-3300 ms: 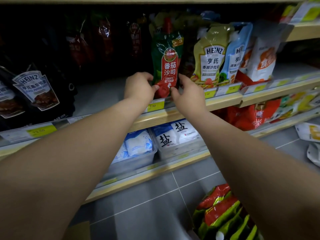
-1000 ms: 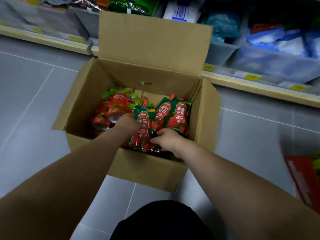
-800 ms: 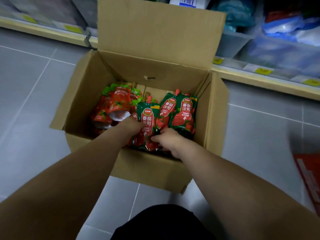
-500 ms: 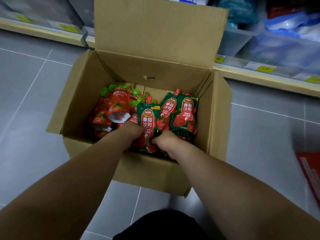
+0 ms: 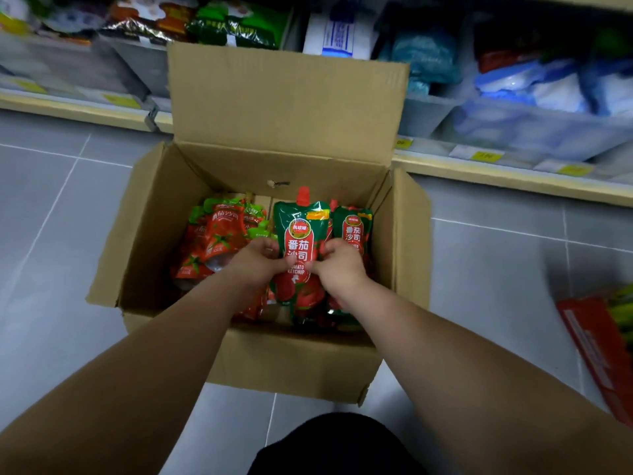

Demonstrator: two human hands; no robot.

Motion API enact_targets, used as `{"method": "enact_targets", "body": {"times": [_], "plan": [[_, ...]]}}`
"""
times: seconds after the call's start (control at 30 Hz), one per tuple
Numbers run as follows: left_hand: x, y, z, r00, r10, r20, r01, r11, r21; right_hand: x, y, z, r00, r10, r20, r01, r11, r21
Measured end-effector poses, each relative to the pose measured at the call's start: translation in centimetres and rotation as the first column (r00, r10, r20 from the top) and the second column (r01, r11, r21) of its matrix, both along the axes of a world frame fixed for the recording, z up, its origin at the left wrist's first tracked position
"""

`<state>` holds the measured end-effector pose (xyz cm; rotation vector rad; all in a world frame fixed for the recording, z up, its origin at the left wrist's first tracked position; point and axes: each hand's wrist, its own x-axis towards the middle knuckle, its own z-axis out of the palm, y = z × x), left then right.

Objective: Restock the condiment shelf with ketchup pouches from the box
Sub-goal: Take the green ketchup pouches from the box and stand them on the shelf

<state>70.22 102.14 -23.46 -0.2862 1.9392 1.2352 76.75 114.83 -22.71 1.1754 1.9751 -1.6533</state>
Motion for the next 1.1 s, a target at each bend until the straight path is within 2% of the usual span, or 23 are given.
{"method": "enact_targets", "body": {"times": [0.2,0.27,0.4,0.6,0.8,0.93,1.1], "plan": [[-1.1,6.2,7.5,0.998,-0.046,-0.039,0.051,0.986,0.162,-0.8,7.2,6.9,0.98,-0.156,-0.124,0.14,0.982,-0.128],[-1.1,8.5,9.9,0.996,-0.061,-0.061,0.072,0.978,0.197,-0.4,9.9,9.1,0.972,-0.17,-0.161,0.139,0.972,-0.188],[-0.6,14.2,13.4,0.977,-0.108,-0.182,0.147,0.965,0.218,0.8,15.7,12.7,0.957,-0.149,-0.25,0.098,0.974,-0.206],[1.9,22.5,16.9,0.892,-0.119,-0.436,0.261,0.923,0.282,3.0,23.3,16.5,0.899,-0.155,-0.409,0.153,0.987,-0.037],[3.5,31.0,21.1,0.794,-0.158,-0.586,0.369,0.892,0.26,5.4,31.0,20.2,0.809,-0.202,-0.552,0.26,0.965,0.027],[4.8,37.3,23.4,0.758,-0.235,-0.609,0.463,0.851,0.247,7.3,36.6,22.5,0.754,-0.266,-0.601,0.358,0.933,0.035],[5.4,44.0,25.2,0.773,-0.27,-0.575,0.52,0.788,0.33,8.4,42.6,24.5,0.689,-0.331,-0.645,0.446,0.895,0.016]]}}
